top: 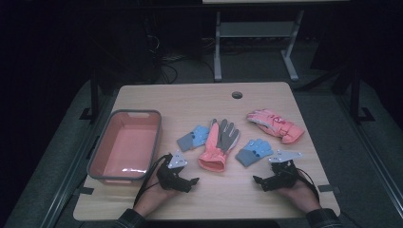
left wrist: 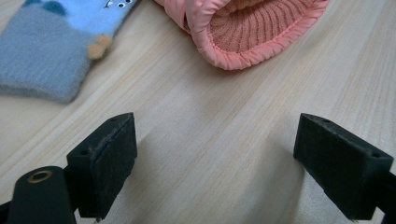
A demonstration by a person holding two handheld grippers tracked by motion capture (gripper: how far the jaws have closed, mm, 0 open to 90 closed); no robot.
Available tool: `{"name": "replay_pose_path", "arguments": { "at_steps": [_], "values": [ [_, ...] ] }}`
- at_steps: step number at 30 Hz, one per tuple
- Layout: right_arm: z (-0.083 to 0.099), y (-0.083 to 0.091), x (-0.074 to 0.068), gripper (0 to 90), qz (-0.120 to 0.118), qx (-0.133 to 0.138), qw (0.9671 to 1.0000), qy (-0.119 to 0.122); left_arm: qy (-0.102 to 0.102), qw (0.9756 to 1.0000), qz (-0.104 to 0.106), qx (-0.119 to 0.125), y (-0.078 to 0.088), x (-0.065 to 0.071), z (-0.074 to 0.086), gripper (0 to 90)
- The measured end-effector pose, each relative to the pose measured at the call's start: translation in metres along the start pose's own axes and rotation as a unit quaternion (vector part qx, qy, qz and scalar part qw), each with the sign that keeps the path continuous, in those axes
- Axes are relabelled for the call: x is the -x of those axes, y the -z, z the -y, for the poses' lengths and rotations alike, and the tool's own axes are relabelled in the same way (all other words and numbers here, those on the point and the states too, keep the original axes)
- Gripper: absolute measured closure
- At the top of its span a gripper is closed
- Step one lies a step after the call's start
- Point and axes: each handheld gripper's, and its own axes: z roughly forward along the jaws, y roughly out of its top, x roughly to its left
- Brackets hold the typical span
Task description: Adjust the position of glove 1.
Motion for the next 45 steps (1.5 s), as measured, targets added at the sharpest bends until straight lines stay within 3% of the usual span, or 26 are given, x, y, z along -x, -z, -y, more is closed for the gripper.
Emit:
{"name": "replay_pose_path", "arguments": {
  "at_steps": [5, 11, 15, 19, 24, 28, 29, 30, 35, 45],
  "values": [
    [0.0, 0.0, 0.0, 0.4, -0.001, 0.0, 1.0, 0.0, -0.013, 0.9998, 0.013, -0.001, 0.002, 0.001, 0.002, 12.4],
    [0.001, 0.0, -0.001, 0.7, 0.0, 0.001, 1.0, 0.0, -0.02, 0.9997, 0.014, -0.002, 0.002, 0.001, 0.002, 12.4],
    [0.0, 0.006, -0.001, 14.6, -0.007, -0.001, 1.0, 0.003, -0.019, 0.9997, 0.015, 0.001, 0.003, 0.002, 0.003, 12.4],
    [-0.008, 0.014, -0.004, 23.7, 0.008, 0.012, 0.9999, 0.005, -0.022, 0.9996, 0.019, 0.001, 0.005, 0.003, 0.004, 12.4],
    [-0.017, 0.021, -0.005, 45.4, 0.02, 0.023, 0.9995, 0.007, -0.026, 0.9994, 0.02, -0.008, 0.008, 0.004, 0.005, 12.6],
    [-0.024, 0.021, -0.003, 62.5, 0.009, 0.026, 0.9996, 0.009, -0.025, 0.9994, 0.023, -0.003, 0.009, 0.004, 0.008, 12.6],
    [-0.027, 0.021, -0.001, 70.7, 0.007, 0.027, 0.9996, 0.009, -0.025, 0.9994, 0.022, -0.001, 0.009, 0.004, 0.008, 12.5],
    [-0.027, 0.021, -0.001, 70.7, 0.007, 0.027, 0.9996, 0.009, -0.025, 0.9994, 0.022, -0.001, 0.009, 0.004, 0.008, 12.6],
    [-0.034, 0.019, 0.005, 89.3, 0.0, 0.032, 0.9995, 0.009, -0.025, 0.9994, 0.025, -0.002, 0.01, 0.005, 0.009, 12.6],
    [-0.048, 0.008, 0.017, 89.8, -0.014, 0.032, 0.9993, 0.016, -0.026, 0.9993, 0.026, -0.002, 0.011, 0.005, 0.009, 12.7]
  ]
}}
